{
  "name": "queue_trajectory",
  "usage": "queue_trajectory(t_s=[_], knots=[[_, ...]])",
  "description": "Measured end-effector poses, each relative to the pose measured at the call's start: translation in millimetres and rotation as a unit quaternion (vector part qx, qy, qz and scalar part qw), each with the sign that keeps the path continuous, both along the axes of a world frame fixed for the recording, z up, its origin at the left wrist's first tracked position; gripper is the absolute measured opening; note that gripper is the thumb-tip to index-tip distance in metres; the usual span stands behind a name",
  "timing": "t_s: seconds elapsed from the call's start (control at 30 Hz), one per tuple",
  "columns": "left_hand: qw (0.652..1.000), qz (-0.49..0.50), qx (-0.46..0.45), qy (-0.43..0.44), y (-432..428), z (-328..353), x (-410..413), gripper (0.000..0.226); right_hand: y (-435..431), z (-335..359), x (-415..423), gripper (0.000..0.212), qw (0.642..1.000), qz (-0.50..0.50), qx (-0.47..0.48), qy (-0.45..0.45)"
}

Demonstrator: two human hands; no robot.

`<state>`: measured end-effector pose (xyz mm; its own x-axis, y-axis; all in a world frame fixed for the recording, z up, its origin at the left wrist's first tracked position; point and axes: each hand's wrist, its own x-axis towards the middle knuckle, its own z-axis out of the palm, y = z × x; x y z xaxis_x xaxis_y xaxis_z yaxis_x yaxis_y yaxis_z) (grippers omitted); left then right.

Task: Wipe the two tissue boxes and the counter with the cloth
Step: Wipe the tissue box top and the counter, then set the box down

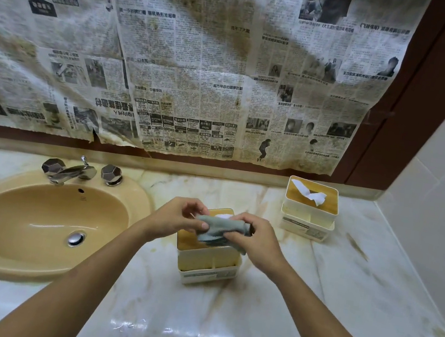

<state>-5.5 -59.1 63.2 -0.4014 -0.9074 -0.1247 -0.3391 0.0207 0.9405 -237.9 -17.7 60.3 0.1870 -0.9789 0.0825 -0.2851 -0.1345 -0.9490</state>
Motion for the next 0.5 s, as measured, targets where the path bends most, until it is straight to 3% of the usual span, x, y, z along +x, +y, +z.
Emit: queue_trajectory(t_s=[0.1, 0.2, 0.3, 0.4, 0.5], knots=[[0.995, 0.025, -0.047, -0.084, 1.8, -20.2, 14.9, 0.013, 6.9, -6.1, 13.8, 0.020, 0.991, 0.050, -0.071, 0.099], [0.963, 0.073, -0.153, -0.210, -1.5, -42.0, 29.6, 0.013, 5.2, -12.4, 24.3, 0.028, 0.958, 0.098, -0.119, 0.241], [0.899, -0.025, -0.221, -0.376, -4.4, -52.6, 37.2, 0.030, 5.1, -17.2, 33.6, 0.025, 0.918, 0.147, -0.128, 0.346], [0.869, -0.106, -0.245, -0.416, -4.4, -47.7, 36.5, 0.042, 7.2, -18.8, 42.5, 0.025, 0.896, 0.151, -0.137, 0.395], [0.853, -0.154, -0.238, -0.438, -7.5, -38.1, 35.9, 0.056, 4.9, -22.9, 48.6, 0.026, 0.901, 0.095, -0.172, 0.387]])
